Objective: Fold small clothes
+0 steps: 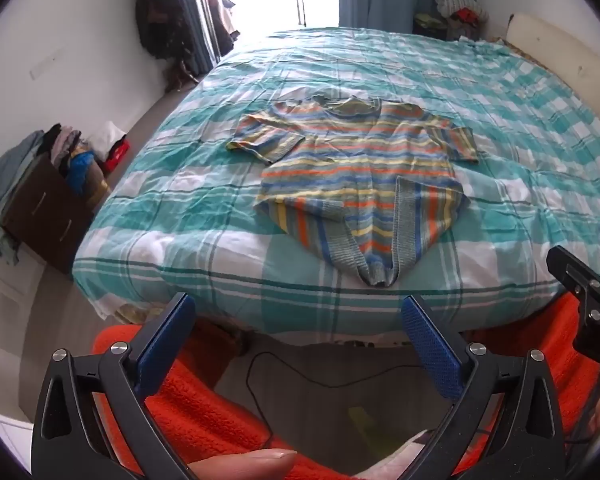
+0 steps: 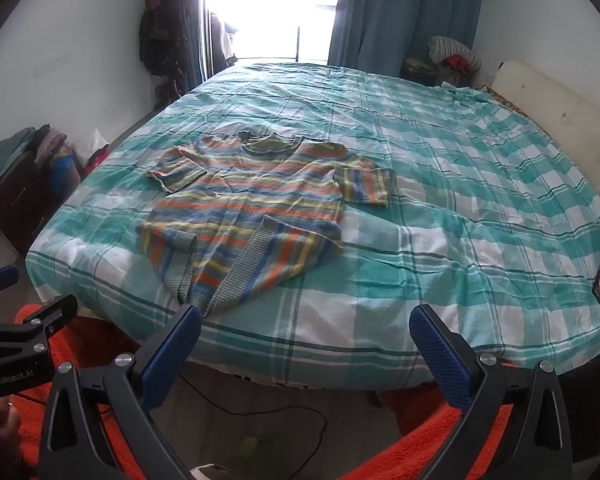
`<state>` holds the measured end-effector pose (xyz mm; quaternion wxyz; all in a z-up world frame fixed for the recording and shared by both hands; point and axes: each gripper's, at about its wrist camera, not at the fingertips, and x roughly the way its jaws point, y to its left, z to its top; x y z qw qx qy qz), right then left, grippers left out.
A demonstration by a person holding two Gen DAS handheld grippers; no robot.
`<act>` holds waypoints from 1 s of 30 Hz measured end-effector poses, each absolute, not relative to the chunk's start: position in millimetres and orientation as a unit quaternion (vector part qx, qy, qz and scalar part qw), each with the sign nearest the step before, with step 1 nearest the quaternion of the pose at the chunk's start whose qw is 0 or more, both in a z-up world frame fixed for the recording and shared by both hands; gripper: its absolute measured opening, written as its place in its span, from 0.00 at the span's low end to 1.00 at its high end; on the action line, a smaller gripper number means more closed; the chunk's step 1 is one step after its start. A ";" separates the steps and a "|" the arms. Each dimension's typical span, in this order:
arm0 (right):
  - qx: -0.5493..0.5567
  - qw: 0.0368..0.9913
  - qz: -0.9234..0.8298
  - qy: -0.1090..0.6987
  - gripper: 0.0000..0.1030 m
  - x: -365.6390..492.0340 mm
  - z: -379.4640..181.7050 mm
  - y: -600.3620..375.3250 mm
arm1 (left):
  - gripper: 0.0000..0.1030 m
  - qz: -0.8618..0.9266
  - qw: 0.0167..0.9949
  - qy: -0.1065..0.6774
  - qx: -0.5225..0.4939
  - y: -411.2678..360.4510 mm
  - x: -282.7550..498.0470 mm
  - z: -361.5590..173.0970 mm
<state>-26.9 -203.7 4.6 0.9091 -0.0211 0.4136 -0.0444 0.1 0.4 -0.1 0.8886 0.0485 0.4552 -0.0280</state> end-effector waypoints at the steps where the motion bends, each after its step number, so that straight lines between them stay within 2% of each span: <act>1: -0.020 0.909 -0.044 0.414 1.00 -27.1 4.3 -204.0 | 1.00 -0.030 0.888 0.457 0.046 1.2 0.4 -0.1; 4: -0.019 0.909 -0.044 0.414 1.00 -27.8 4.5 -204.3 | 1.00 -0.033 0.887 0.460 0.038 7.1 0.8 0.3; 6: -0.017 0.909 -0.043 0.415 1.00 -28.2 3.4 -206.2 | 1.00 -0.024 0.882 0.465 0.075 -6.4 3.1 -0.7; 30: -0.015 0.908 -0.044 0.417 1.00 -30.6 3.0 -207.7 | 1.00 -0.034 0.880 0.468 0.073 -12.3 -3.4 -8.2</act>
